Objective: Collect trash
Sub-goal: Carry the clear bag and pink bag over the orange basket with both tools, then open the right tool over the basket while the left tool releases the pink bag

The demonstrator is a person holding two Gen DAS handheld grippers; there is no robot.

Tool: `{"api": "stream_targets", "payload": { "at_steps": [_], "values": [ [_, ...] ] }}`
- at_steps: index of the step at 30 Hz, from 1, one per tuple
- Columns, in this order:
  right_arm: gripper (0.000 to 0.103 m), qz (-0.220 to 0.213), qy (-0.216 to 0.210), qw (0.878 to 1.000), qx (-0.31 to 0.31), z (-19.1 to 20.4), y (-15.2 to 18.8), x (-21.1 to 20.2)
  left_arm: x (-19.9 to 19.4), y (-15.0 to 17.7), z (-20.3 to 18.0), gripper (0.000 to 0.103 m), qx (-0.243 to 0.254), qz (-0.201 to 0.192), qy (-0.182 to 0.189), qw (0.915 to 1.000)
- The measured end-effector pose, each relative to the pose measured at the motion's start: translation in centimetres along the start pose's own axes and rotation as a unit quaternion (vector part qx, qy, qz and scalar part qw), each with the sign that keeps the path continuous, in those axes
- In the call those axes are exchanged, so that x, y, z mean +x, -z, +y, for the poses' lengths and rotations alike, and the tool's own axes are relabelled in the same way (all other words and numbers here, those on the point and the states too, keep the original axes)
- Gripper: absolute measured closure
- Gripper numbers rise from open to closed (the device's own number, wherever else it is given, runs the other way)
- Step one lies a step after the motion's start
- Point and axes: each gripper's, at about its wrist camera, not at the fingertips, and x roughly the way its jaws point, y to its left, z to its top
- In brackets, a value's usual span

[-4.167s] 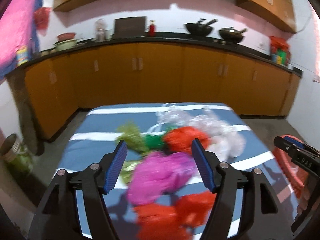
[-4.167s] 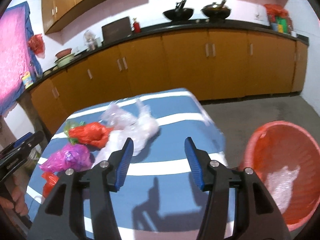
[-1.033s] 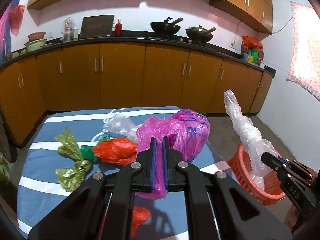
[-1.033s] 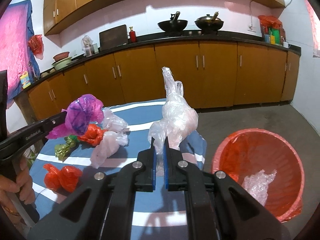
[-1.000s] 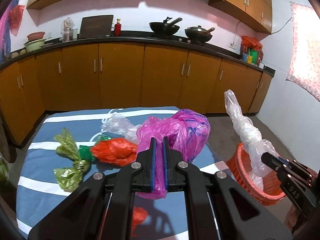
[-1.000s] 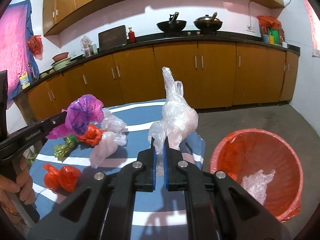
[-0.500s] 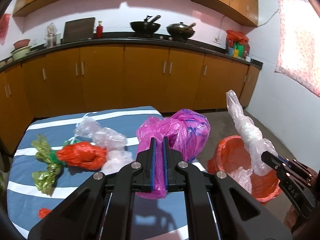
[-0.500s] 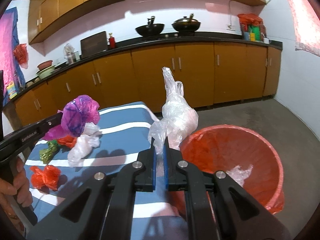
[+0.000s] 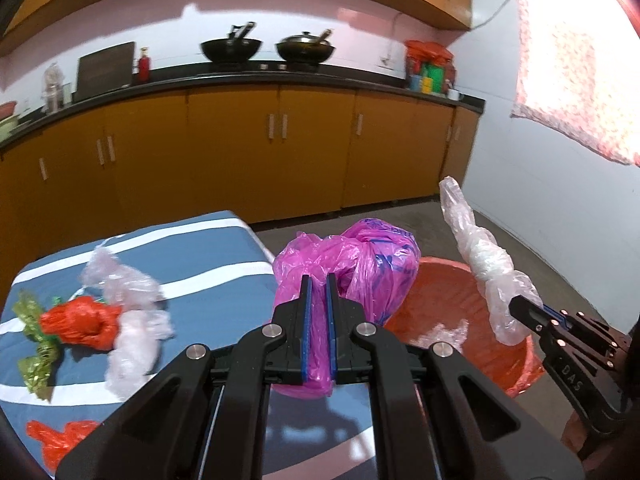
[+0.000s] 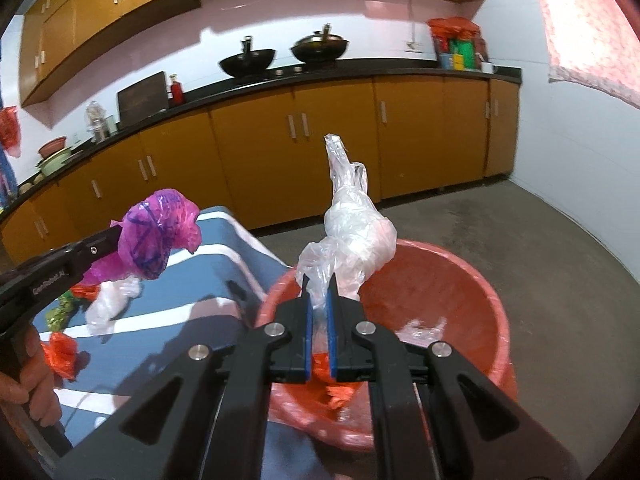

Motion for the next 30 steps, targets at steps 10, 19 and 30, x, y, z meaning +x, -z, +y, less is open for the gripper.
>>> {"api": "stream_targets", "payload": {
  "at_steps": [10,19,30],
  "values": [
    [0.096,0.015,0.034,0.999,0.014,-3.6,0.9,1.0,3.2,0.0,-4.5,0.096,0.010,0.017,0.036,0.9991],
    [0.096,0.016,0.045,0.999,0.025,-5.4,0.9,1.6,4.8,-0.1,-7.0,0.096,0.017,0.022,0.057,0.9980],
    [0.095,0.016,0.042,0.999,0.029,-6.0,1.1,1.9,6.5,0.2,-9.5,0.096,0.030,0.031,0.080,0.9958]
  ]
}}
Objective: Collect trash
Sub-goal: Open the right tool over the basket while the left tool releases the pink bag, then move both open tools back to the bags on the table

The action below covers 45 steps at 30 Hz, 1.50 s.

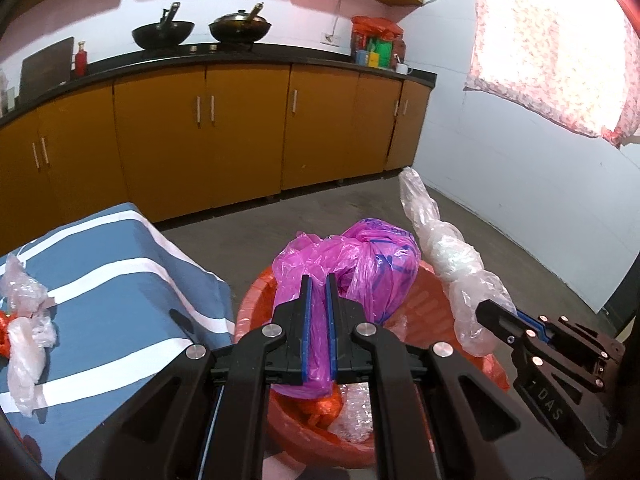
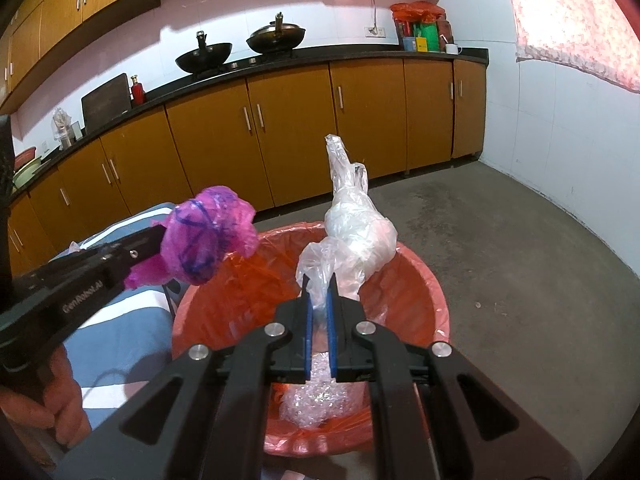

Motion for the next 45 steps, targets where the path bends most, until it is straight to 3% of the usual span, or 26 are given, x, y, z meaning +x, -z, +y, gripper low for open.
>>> {"api": "stream_targets", "payload": {
  "at_steps": [5,9,17,20,27,38,45],
  "values": [
    [0.092,0.001,-0.002,1.000,0.002,-0.2,0.1,0.2,0.9,0.3,-0.6,0.095,0.007,0.010,0.005,0.9999],
    [0.085,0.003,-0.004,1.000,0.005,-0.5,0.3,0.3,1.5,0.5,-0.3,0.086,-0.001,0.021,0.008,0.9997],
    [0.080,0.004,0.006,1.000,0.006,-0.9,0.5,0.1,1.4,0.7,0.7,0.085,-0.010,0.028,0.002,0.9995],
    [0.079,0.001,0.008,1.000,0.005,-0.8,0.3,-0.1,1.0,0.6,1.1,0.074,-0.012,0.024,-0.009,0.9996],
    [0.075,-0.002,0.001,1.000,-0.008,0.5,0.0,-0.5,-0.2,0.8,3.0,0.071,-0.020,0.020,-0.035,0.9990],
    [0.070,-0.008,-0.042,0.998,-0.044,6.2,-1.0,-1.1,-4.1,1.4,9.3,0.064,-0.059,0.009,-0.099,0.9933],
    [0.068,0.004,-0.100,0.992,-0.078,13.0,-0.4,-0.5,-10.5,2.9,15.2,0.057,-0.072,-0.030,-0.163,0.9835]
  ]
}}
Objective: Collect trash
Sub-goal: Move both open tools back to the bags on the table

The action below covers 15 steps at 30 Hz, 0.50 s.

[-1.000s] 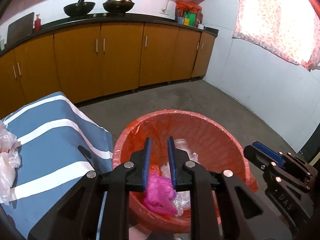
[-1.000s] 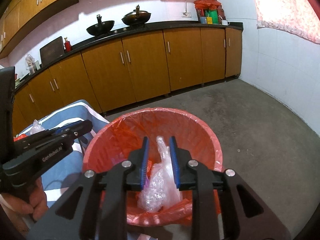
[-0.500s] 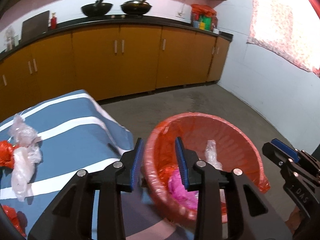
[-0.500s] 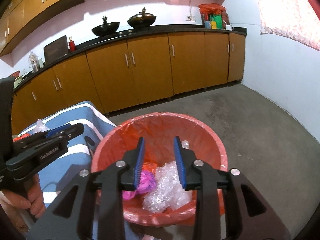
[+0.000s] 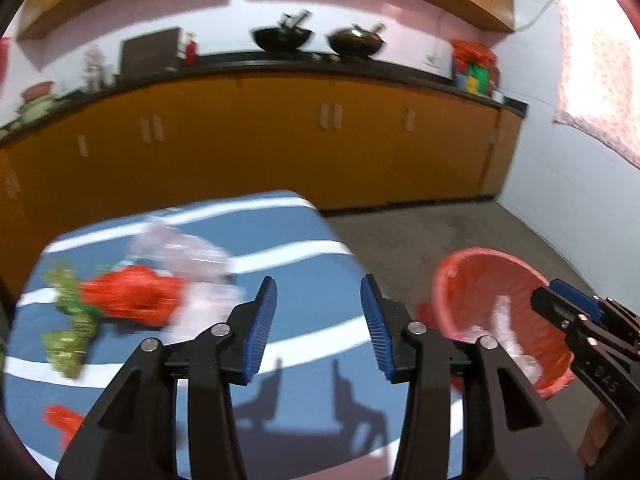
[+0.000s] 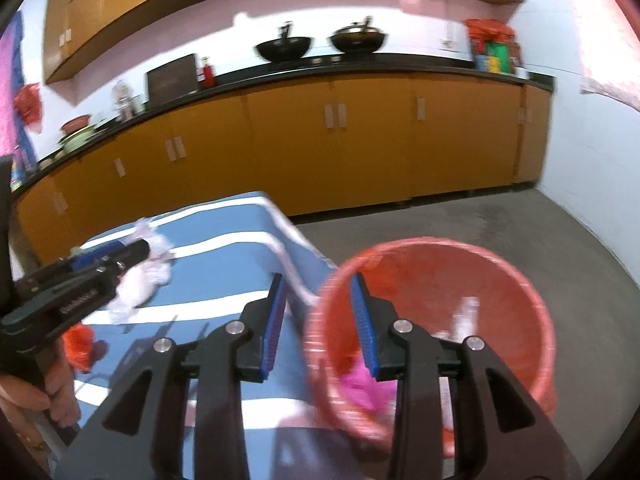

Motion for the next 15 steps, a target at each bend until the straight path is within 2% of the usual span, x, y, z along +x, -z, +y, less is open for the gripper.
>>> {"api": "stream_targets", "payload": {
  "at_steps": [5,9,15],
  "values": [
    [0.068,0.016,-0.059,0.998,-0.029,6.2,0.5,1.6,-3.4,1.3,6.8,0.053,-0.023,-0.019,-0.060,0.9978],
    [0.066,0.030,-0.102,0.993,-0.055,11.3,1.3,2.5,-5.7,3.4,12.5,0.049,-0.043,-0.024,-0.124,0.9911],
    [0.065,0.056,-0.138,0.986,-0.079,17.0,2.1,4.7,-7.0,6.4,17.8,0.049,-0.082,-0.004,-0.158,0.9840]
  ]
}}
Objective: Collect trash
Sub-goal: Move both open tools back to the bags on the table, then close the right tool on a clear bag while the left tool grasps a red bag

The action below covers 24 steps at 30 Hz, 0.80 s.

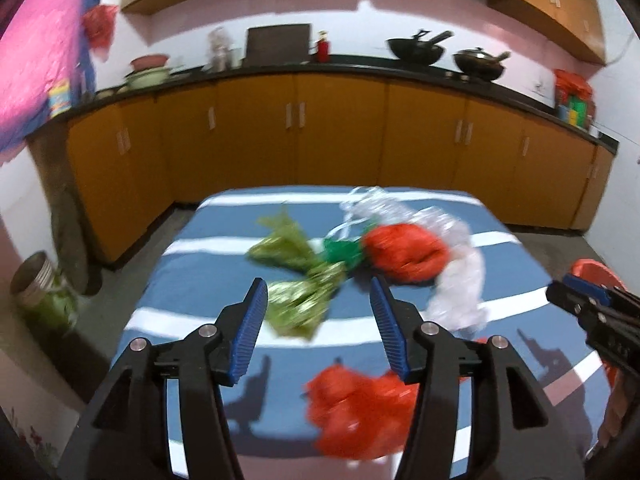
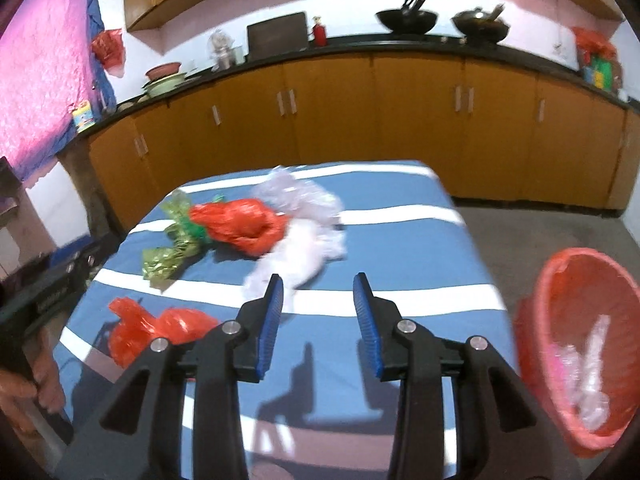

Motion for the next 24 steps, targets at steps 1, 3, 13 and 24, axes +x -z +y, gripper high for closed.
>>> {"api": "stream_targets", "payload": {
  "at_steps": [1,3,13,24],
  "values": [
    [0.065,0.005,-0.004,1.000,0.003,0.4,-0.1,0.6,0.0,0.2,0.5,0.048,-0.005,0.003,-0.001,1.0000],
    [0.062,0.014,-0.008,1.000,0.005,1.2,-0.6,2.2,0.1,0.8,1.3,0.048,-0.012,0.007,0.001,0.9999],
    [0.059,0.059,0.031,0.997,0.028,1.8,-1.6,9.5,0.4,2.8,2.6,0.040,-0.009,0.017,0.050,0.9986],
    [0.092,0.063,0.038,0.996,0.042,-1.1,-0.3,7.5,-0.1,3.3,-0.6,0.034,0.018,0.017,0.107,0.9940]
  ]
}}
